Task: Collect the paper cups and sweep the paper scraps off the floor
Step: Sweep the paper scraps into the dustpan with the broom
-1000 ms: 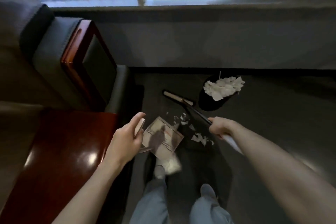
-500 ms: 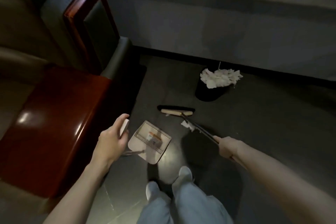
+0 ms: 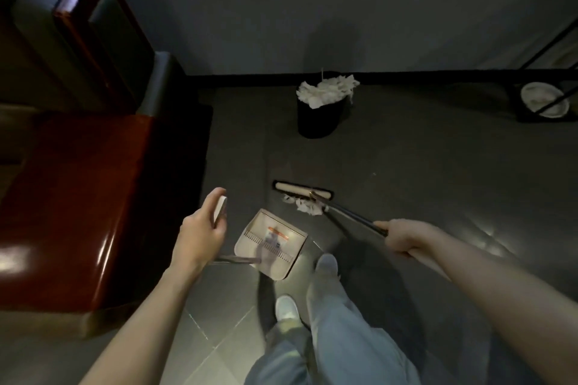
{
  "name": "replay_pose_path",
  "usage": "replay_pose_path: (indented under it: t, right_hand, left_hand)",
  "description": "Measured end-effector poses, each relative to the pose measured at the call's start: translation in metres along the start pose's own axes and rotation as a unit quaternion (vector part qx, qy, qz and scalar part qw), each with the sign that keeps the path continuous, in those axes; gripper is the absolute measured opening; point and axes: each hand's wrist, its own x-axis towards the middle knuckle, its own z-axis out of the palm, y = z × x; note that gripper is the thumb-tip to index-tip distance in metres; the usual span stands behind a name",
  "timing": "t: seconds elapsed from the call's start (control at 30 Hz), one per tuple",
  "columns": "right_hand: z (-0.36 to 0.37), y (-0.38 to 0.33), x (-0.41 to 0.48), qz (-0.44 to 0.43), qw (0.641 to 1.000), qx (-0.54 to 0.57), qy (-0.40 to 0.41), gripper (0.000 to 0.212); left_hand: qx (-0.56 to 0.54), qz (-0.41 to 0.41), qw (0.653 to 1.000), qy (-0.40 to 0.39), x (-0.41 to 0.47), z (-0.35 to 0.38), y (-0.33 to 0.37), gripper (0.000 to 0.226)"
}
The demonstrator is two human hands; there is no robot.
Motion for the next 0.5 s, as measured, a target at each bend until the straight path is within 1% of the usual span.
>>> replay_pose_path:
  t: [0.07, 0.17, 0.23, 0.3, 0.43, 0.5]
  right_hand:
    - [0.008, 0.018, -0.008, 0.002, 0.998, 0.069, 0.015, 0.082]
    - [0.010, 0.043, -0.010, 0.007, 0.980, 0.197, 0.035, 0.076]
    - [0.004, 0.057, -0.006, 0.012, 0.969, 0.242, 0.049, 0.073]
    - [-0.005, 0.072, 0.000, 0.020, 0.965, 0.255, 0.063, 0.073]
    - [-0.020, 0.096, 0.015, 0.045, 0.966, 0.238, 0.089, 0.076]
    - [-0.028, 0.102, 0.029, 0.050, 0.962, 0.251, 0.097, 0.063]
  left_hand:
    - [-0.002, 0.004, 1.000, -0.002, -0.004, 0.004, 0.002, 0.043]
    - [0.008, 0.012, 1.000, -0.001, -0.007, 0.011, 0.010, 0.044]
    - [0.014, 0.012, 1.000, -0.002, -0.006, 0.015, 0.015, 0.044]
    - [0.020, 0.015, 1.000, -0.006, -0.004, 0.019, 0.018, 0.045]
    - [0.019, 0.017, 0.999, -0.028, 0.005, 0.026, 0.021, 0.043]
    - [0.022, 0.023, 0.999, -0.030, 0.016, 0.028, 0.019, 0.043]
